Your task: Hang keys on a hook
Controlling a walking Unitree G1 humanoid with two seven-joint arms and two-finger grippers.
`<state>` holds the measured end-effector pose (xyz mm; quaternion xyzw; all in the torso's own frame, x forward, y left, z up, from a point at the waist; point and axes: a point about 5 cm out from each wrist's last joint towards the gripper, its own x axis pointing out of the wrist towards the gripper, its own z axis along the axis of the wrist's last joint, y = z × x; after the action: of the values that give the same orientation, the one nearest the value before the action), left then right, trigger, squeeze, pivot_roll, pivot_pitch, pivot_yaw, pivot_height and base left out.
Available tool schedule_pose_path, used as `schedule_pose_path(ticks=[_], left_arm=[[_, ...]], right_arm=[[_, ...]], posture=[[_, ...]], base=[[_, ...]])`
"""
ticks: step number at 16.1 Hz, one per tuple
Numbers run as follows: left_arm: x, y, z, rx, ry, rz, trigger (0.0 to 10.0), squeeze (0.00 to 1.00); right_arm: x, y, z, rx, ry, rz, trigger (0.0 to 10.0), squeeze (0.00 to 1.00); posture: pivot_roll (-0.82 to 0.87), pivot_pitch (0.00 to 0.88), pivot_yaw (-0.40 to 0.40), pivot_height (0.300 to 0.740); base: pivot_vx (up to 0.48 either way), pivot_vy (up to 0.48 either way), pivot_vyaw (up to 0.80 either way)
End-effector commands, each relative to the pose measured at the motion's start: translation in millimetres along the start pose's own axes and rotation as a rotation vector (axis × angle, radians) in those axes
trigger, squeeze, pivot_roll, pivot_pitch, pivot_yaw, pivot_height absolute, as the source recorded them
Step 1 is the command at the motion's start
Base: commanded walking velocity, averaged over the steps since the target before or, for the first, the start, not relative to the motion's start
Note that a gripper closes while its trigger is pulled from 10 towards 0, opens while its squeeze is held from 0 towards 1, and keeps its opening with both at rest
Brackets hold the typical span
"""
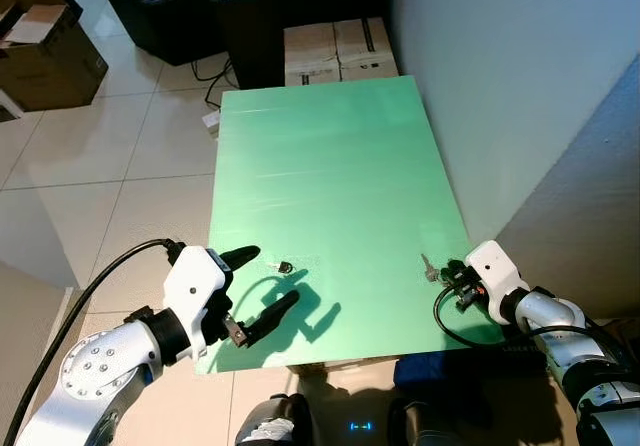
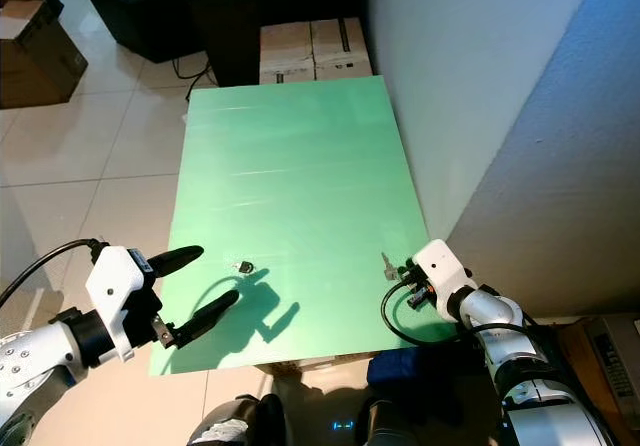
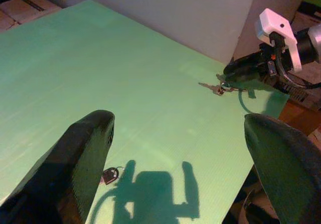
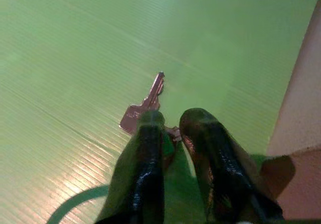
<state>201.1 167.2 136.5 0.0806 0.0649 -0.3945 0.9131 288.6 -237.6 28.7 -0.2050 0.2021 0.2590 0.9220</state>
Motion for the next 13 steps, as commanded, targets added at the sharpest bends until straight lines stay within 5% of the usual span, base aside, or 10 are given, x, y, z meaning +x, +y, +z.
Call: schedule_pose_path(ticks=[1,13], left_arm=[[-4.4,0.9,2,0.007,0.005,0.011,10.0,0.00],[-11.3,4.1,8,0.028,0.009,-0.008,10.0,0.00]], right_arm=[[-2.1,3.5,-5,0.012,-0.001,0.012,10.0,1.00],[2.5,0.8,8,-0.053,-0.040,0.027,10.0,1.00]], posture=[[0.12,0.220,0.102,0.740],[0.15,0.225,0.100,0.740]], base=[[0.000,0.000,0.00],[0.000,0.000,0.00]])
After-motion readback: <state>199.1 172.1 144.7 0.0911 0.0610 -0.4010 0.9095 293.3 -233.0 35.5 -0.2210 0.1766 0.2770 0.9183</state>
